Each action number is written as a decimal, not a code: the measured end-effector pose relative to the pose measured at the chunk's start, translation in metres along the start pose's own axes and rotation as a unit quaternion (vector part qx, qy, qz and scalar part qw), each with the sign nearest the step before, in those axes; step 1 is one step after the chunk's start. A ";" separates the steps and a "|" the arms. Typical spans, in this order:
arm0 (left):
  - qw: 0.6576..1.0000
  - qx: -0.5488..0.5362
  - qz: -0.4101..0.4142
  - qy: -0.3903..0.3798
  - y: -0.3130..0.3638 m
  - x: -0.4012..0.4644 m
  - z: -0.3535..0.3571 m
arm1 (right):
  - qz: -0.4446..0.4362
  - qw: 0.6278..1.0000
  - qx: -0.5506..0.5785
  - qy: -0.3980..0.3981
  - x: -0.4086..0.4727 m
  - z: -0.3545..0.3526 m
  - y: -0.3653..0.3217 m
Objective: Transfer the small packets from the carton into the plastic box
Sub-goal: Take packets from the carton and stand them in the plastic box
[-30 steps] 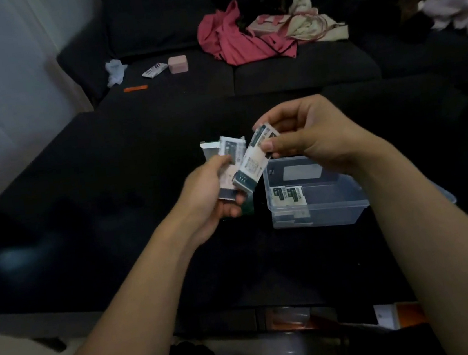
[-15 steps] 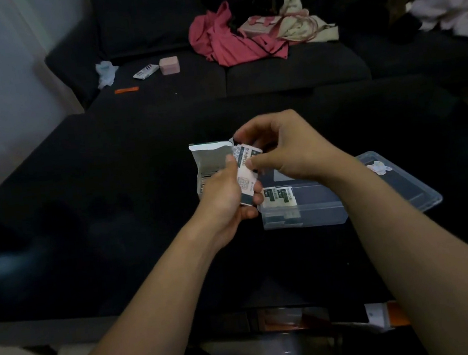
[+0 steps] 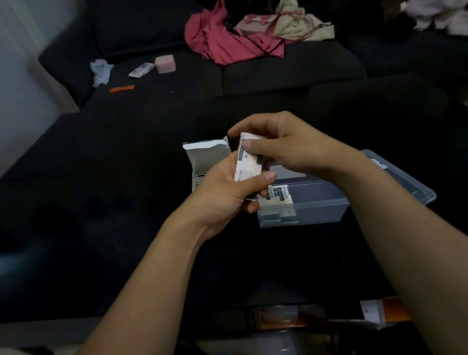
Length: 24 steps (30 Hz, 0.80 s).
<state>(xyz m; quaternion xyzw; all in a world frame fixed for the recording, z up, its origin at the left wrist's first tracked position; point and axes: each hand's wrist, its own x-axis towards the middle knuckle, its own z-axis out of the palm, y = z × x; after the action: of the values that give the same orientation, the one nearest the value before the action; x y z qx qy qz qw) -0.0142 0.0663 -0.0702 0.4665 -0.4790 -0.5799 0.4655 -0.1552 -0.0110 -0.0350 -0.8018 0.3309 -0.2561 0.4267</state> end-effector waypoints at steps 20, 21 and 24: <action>0.945 0.237 0.119 0.194 -0.018 0.018 0.020 | 0.054 0.998 -0.023 0.029 0.001 0.007 0.018; 0.949 0.230 0.110 0.186 -0.017 0.018 0.020 | 0.061 0.998 -0.022 0.026 0.001 0.007 0.019; 0.966 0.203 0.075 0.144 -0.016 0.018 0.023 | 0.077 0.996 -0.029 0.023 0.000 0.003 0.019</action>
<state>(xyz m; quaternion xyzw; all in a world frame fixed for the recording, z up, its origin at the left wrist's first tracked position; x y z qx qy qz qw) -0.0404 0.0527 -0.0858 0.5926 -0.5479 -0.3606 0.4675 -0.1590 -0.0177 -0.0529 -0.7802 0.4085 -0.2308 0.4137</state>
